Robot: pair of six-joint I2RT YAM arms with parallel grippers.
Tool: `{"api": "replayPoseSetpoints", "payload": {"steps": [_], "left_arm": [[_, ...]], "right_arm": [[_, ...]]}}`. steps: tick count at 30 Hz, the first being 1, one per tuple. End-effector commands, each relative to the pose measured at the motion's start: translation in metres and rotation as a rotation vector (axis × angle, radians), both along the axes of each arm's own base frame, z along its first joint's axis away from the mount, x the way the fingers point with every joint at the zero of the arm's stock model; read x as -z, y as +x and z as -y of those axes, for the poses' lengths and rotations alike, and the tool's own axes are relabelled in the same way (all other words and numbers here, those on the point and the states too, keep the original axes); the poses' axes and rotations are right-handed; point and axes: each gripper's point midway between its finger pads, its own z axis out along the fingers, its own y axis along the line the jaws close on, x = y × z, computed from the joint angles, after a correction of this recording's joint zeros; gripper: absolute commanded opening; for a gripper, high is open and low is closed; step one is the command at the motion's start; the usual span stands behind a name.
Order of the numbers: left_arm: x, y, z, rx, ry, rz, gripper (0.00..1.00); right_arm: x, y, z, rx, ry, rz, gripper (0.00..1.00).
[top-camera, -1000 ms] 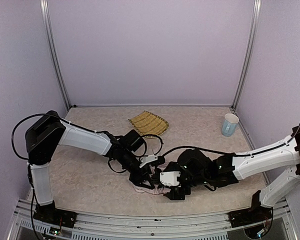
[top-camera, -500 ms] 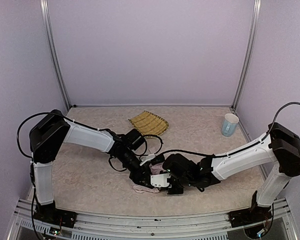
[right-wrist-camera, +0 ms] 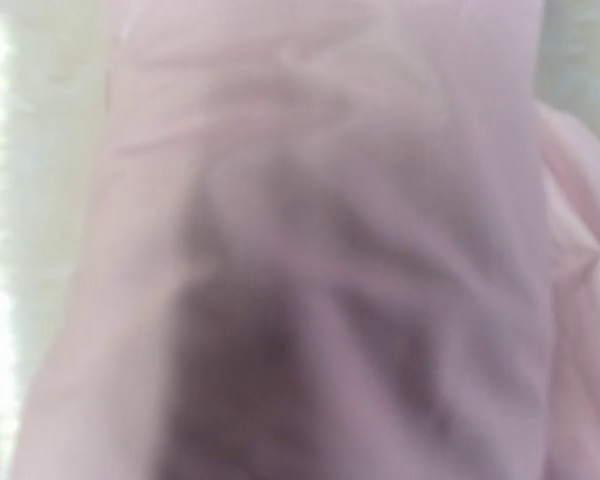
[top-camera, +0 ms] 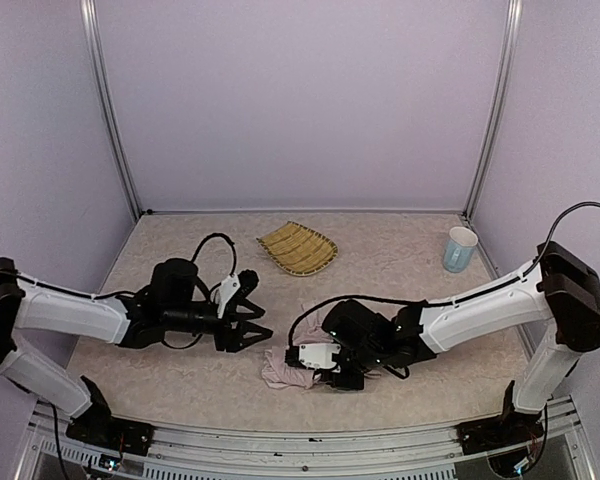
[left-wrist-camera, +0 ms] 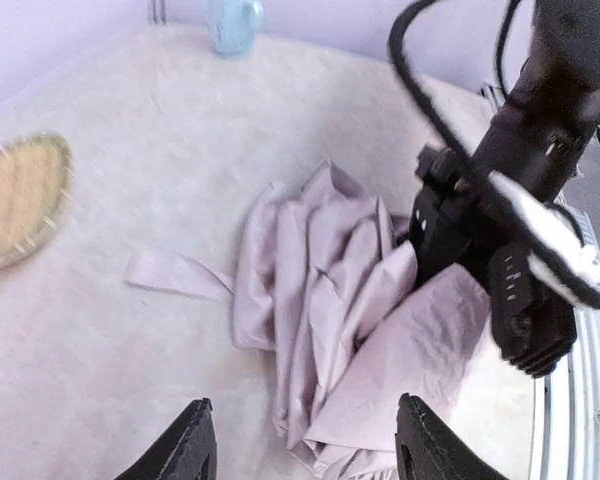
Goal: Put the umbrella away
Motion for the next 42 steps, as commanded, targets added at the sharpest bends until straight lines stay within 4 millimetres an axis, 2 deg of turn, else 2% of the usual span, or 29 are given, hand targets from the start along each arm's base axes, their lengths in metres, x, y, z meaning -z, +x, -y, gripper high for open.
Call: {"api": "replayPoseSetpoints", "payload": {"steps": [1,3,6,11,15,18,24,29,32,33,36,39,42], "left_arm": [[-0.077,0.002,-0.015,-0.123,-0.212,0.393,0.55],[-0.069,-0.023,-0.009,-0.072,-0.143,0.490,0.53],[-0.045,-0.051,-0.001,0.036,-0.034,0.548,0.50],[-0.011,-0.074,0.016,0.204,0.093,0.513,0.53],[0.017,-0.070,0.040,0.263,0.241,0.570,0.61],[0.035,-0.062,0.049,0.276,0.317,0.590,0.64],[0.065,-0.042,0.045,0.239,0.453,0.609,0.67],[0.098,-0.035,0.037,0.249,0.557,0.532,0.65],[0.114,-0.040,0.037,0.288,0.600,0.478,0.58],[0.119,-0.043,0.036,0.304,0.610,0.465,0.53],[0.129,-0.050,0.034,0.335,0.640,0.462,0.27],[0.141,-0.057,0.028,0.366,0.678,0.437,0.16],[0.147,-0.064,0.026,0.392,0.692,0.423,0.07]], "right_arm": [[0.033,-0.047,0.035,0.012,-0.168,-0.384,0.01],[0.036,-0.057,0.041,0.034,-0.196,-0.507,0.01],[0.037,-0.067,0.048,0.078,-0.221,-0.653,0.02],[0.042,-0.063,0.055,0.157,-0.237,-0.763,0.03],[0.045,-0.059,0.054,0.170,-0.231,-0.812,0.03],[0.047,-0.055,0.054,0.162,-0.227,-0.819,0.04],[0.049,-0.048,0.052,0.144,-0.197,-0.822,0.04],[0.047,-0.042,0.045,0.127,-0.170,-0.801,0.08],[0.041,-0.031,0.039,0.147,-0.134,-0.762,0.15],[0.036,-0.025,0.036,0.157,-0.112,-0.742,0.22],[0.019,-0.008,0.025,0.185,-0.042,-0.670,0.40],[-0.012,0.007,0.012,0.200,0.052,-0.597,0.54],[-0.048,0.012,0.007,0.186,0.142,-0.547,0.65]]}}
